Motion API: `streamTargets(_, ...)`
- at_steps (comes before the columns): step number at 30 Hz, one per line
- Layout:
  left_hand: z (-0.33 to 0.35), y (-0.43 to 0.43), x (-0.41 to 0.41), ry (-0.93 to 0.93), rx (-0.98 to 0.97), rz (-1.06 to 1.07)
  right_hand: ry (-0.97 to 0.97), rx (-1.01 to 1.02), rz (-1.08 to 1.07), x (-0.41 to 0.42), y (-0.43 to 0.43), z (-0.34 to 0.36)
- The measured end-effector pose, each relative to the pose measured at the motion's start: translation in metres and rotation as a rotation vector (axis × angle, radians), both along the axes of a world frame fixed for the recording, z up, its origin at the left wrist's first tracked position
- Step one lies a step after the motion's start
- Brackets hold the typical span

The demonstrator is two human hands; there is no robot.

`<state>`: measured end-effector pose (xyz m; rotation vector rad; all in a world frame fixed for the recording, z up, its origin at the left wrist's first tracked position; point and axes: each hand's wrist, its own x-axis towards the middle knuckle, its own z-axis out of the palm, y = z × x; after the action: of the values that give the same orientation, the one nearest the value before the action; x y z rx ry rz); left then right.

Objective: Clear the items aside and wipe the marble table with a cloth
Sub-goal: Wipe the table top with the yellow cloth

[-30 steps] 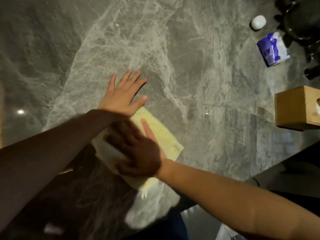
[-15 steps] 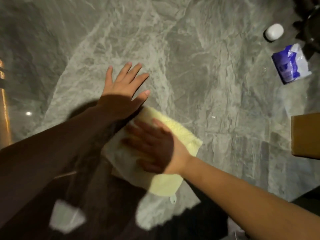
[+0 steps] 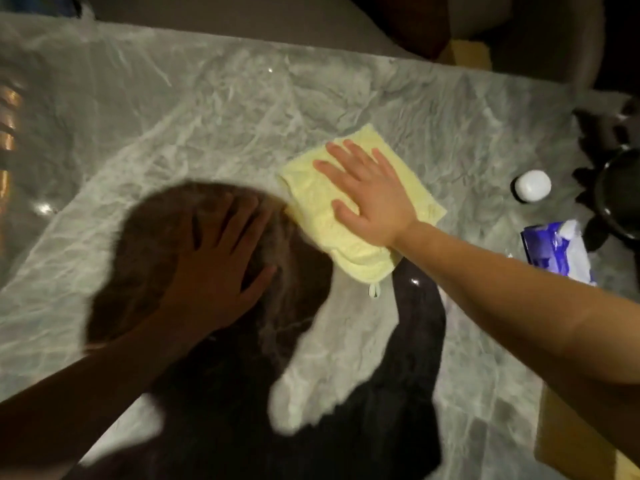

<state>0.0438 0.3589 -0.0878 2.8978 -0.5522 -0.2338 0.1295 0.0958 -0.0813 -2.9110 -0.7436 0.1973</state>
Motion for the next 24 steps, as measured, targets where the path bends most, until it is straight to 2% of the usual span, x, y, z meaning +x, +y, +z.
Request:
streamTargets(6, 0.0, -0.003, -0.001, -0.014, 0.019, 0.022, 0.023, -0.043, 0.017, 0.096, -0.029, 0.007)
streamTargets(10, 0.001, -0.002, -0.002, -0.023, 0.006, 0.034, -0.017, -0.064, -0.024, 0.112, -0.031, 0.004)
streamTargets(17, 0.0, 0.0, -0.003, -0.081, -0.003, 0.012, -0.018, -0.048, -0.073, 0.084, -0.019, 0.006)
streamTargets(21, -0.002, 0.003, 0.0, -0.102, -0.069, 0.029, 0.018, -0.052, -0.012, 0.034, -0.011, 0.007)
streamTargets(24, -0.004, -0.001, -0.002, -0.125, -0.085, 0.028, 0.015, -0.045, -0.107, -0.02, 0.0, 0.005)
